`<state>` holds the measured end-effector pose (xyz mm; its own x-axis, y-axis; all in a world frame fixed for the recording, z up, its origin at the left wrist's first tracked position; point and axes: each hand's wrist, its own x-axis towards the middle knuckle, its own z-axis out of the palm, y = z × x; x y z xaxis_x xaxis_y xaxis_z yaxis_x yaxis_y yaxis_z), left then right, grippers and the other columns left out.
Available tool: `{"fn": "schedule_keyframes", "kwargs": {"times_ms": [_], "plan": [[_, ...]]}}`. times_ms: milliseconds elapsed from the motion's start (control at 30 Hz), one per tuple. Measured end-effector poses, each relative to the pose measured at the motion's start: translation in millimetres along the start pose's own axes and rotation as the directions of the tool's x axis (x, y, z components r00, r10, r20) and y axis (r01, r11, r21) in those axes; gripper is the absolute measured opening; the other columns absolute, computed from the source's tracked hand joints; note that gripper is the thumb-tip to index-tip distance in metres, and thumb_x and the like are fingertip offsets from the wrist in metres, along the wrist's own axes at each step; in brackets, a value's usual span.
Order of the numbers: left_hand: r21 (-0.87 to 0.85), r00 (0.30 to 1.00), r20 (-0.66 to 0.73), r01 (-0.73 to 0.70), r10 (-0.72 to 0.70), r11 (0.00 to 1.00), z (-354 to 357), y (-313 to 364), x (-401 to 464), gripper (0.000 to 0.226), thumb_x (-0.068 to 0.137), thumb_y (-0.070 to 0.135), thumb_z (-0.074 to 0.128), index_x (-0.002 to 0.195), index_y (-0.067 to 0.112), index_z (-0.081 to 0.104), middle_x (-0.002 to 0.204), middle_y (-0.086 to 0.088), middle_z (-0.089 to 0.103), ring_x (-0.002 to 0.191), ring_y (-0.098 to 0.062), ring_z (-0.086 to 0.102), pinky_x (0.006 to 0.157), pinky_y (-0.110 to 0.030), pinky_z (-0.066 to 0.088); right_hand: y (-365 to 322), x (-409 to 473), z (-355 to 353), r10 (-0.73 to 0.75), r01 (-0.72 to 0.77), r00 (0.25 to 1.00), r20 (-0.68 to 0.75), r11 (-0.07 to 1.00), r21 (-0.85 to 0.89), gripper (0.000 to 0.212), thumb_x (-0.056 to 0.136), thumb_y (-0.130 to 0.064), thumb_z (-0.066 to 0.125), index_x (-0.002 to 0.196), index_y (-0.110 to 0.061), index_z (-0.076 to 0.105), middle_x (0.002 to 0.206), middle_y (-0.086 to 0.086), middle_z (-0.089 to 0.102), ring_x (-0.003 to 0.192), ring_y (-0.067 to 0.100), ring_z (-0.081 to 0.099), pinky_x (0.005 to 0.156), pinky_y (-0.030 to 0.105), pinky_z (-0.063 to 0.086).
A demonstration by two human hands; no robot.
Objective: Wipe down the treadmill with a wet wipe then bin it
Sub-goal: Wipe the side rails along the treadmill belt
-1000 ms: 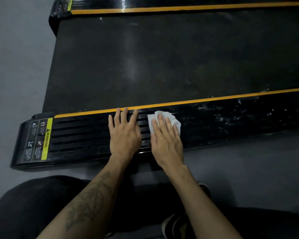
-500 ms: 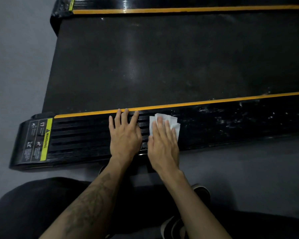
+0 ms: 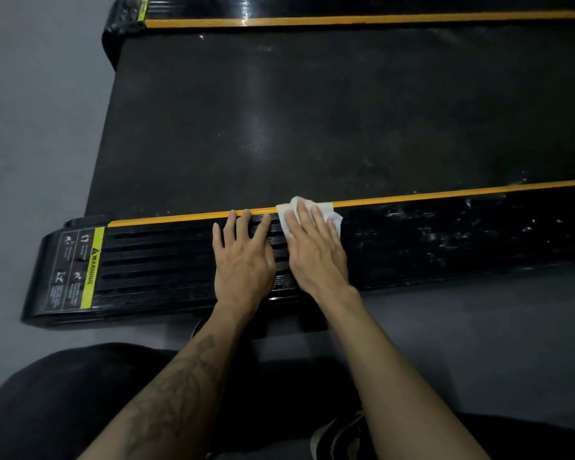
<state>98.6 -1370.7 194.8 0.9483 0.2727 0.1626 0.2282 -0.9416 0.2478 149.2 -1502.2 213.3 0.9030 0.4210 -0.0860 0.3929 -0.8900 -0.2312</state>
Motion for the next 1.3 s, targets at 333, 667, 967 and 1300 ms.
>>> {"fn": "schedule_keyframes", "kwargs": {"times_ms": [333, 667, 967, 1300], "plan": [[0.005, 1.0, 0.005, -0.008, 0.008, 1.0, -0.1, -0.9, -0.3, 0.054, 0.1, 0.031, 0.033, 0.15, 0.023, 0.05, 0.154, -0.017, 0.045, 0.15, -0.037, 0.032, 0.122, -0.062, 0.023, -1.6, 6.3, -1.8, -0.032, 0.033, 0.999, 0.025, 0.998, -0.044, 0.074, 0.096, -0.036, -0.003, 0.163, -0.019, 0.021, 0.172, -0.002, 0.008, 0.158, 0.025, 0.01, 0.127, 0.045, 0.011], [0.0, 1.0, 0.002, 0.0, 0.0, 1.0, -2.5, 1.1, 0.2, 0.056, 0.099, 0.033, 0.03, 0.149, 0.023, 0.051, 0.154, -0.017, 0.046, 0.149, -0.036, 0.034, 0.122, -0.061, 0.024, -1.7, 13.1, 1.6, -0.018, 0.019, 1.0, -0.019, 1.0, 0.009, 0.053, 0.111, -0.029, 0.028, 0.163, -0.019, 0.021, 0.172, -0.003, 0.009, 0.158, 0.023, 0.008, 0.127, 0.042, 0.007], [0.0, 0.999, 0.029, -0.031, 0.031, 1.0, -2.2, 1.0, 0.3, 0.052, 0.102, 0.027, 0.045, 0.154, 0.024, 0.044, 0.158, -0.017, 0.041, 0.152, -0.036, 0.029, 0.123, -0.061, 0.021, 2.8, -4.7, 1.1, 0.068, -0.07, 0.996, -0.058, 0.997, -0.018, 0.066, 0.102, -0.036, 0.008, 0.161, -0.012, 0.028, 0.17, 0.006, 0.018, 0.157, 0.027, 0.017, 0.125, 0.043, 0.019], [-0.015, 0.987, 0.012, -0.157, 0.158, 0.987, 1.1, 6.2, 0.4, 0.058, 0.099, 0.026, 0.027, 0.148, 0.008, 0.05, 0.153, -0.016, 0.048, 0.147, -0.033, 0.039, 0.123, -0.054, 0.03, 13.8, -21.3, 1.3, 0.13, -0.128, 0.99, -0.062, 0.991, 0.037, 0.071, 0.102, -0.044, 0.003, 0.162, -0.011, 0.023, 0.171, 0.007, 0.014, 0.158, 0.026, 0.012, 0.127, 0.044, 0.014]]}}
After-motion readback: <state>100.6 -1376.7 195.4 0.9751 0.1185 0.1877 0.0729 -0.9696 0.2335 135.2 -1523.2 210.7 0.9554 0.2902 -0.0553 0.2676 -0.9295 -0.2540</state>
